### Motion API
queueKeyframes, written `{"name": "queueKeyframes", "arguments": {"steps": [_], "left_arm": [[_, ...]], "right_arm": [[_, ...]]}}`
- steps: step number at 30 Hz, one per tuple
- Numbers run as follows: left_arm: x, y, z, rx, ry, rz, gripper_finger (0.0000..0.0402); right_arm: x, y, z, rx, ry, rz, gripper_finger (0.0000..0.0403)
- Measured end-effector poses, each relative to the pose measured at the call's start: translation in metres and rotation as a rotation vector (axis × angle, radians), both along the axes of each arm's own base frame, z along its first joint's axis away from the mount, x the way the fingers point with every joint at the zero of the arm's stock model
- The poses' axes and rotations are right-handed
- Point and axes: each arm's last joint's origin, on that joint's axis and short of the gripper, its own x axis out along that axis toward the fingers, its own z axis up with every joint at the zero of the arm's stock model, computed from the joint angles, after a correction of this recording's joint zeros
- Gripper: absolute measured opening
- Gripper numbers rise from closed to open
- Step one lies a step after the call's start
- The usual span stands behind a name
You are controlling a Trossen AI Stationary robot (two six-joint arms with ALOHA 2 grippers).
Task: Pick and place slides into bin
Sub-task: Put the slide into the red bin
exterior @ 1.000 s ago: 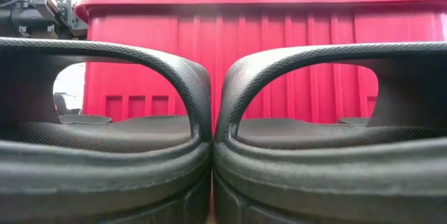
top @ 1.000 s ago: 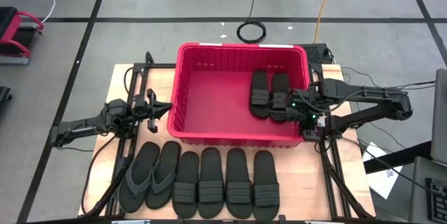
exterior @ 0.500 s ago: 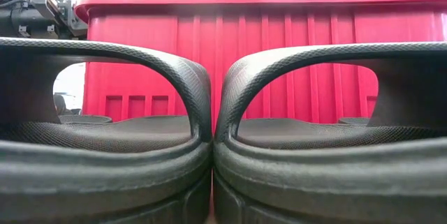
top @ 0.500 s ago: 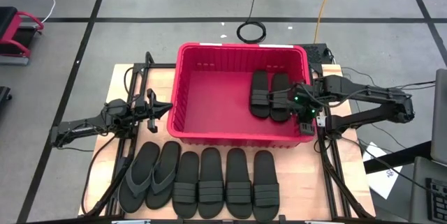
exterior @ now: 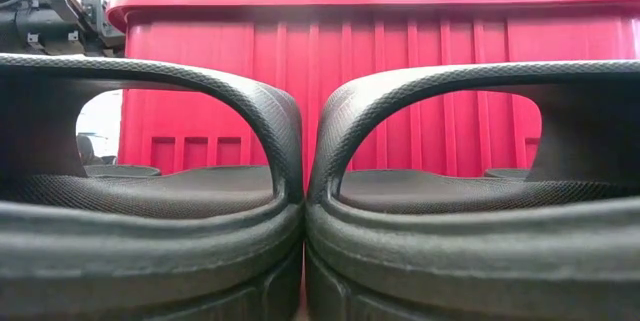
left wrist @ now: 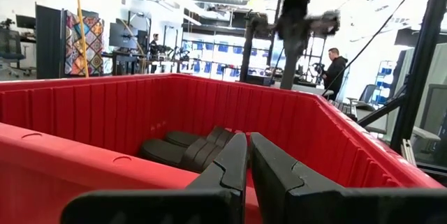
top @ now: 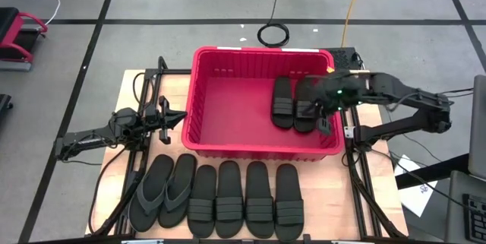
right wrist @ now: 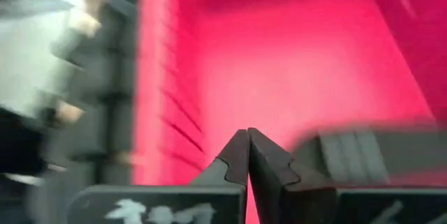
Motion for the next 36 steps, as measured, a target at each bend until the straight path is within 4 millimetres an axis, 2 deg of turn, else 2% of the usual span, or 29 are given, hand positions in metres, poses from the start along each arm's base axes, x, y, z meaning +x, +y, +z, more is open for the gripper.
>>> {"name": "queueKeyframes", "arguments": {"steps": [3,6,12,16,19,22,25,28,32,36], "left_arm": [[0.000,0.000,0.000,0.000,0.000,0.000,0.0024],[0.000,0.000,0.000,-0.002,0.000,-0.001,0.0024],[0.000,0.000,0.000,0.008,0.002,0.001,0.0024],[0.000,0.000,-0.001,0.049,0.015,0.009,0.0024],[0.000,0.000,-0.001,0.103,0.026,0.019,0.0024],[0.000,0.000,0.000,0.119,0.023,0.022,0.0024],[-0.001,0.000,0.006,0.002,-0.059,-0.001,0.0024],[-0.003,0.000,0.013,-0.059,-0.151,0.003,0.0024],[-0.008,-0.001,0.025,-0.051,-0.287,-0.011,0.0024],[-0.015,-0.003,0.037,-0.028,-0.433,-0.022,0.0024]], "right_arm": [[0.003,0.015,0.018,-0.007,-0.135,0.144,0.0000],[0.005,0.030,0.022,-0.020,-0.176,0.199,0.0000],[0.022,0.067,0.017,-0.080,-0.192,0.230,0.0000],[0.033,0.090,0.011,0.026,-0.172,0.243,0.0000],[0.036,0.106,0.004,0.073,-0.129,0.233,0.0000],[0.035,0.114,0.003,0.021,-0.137,0.185,0.0000],[0.028,0.109,0.006,-0.069,-0.166,0.085,0.0000],[0.010,0.095,0.012,-0.152,-0.167,0.017,0.0000],[-0.024,0.071,0.023,-0.219,-0.177,0.002,0.0000],[-0.062,0.044,0.038,-0.279,-0.273,-0.025,0.0000]]}}
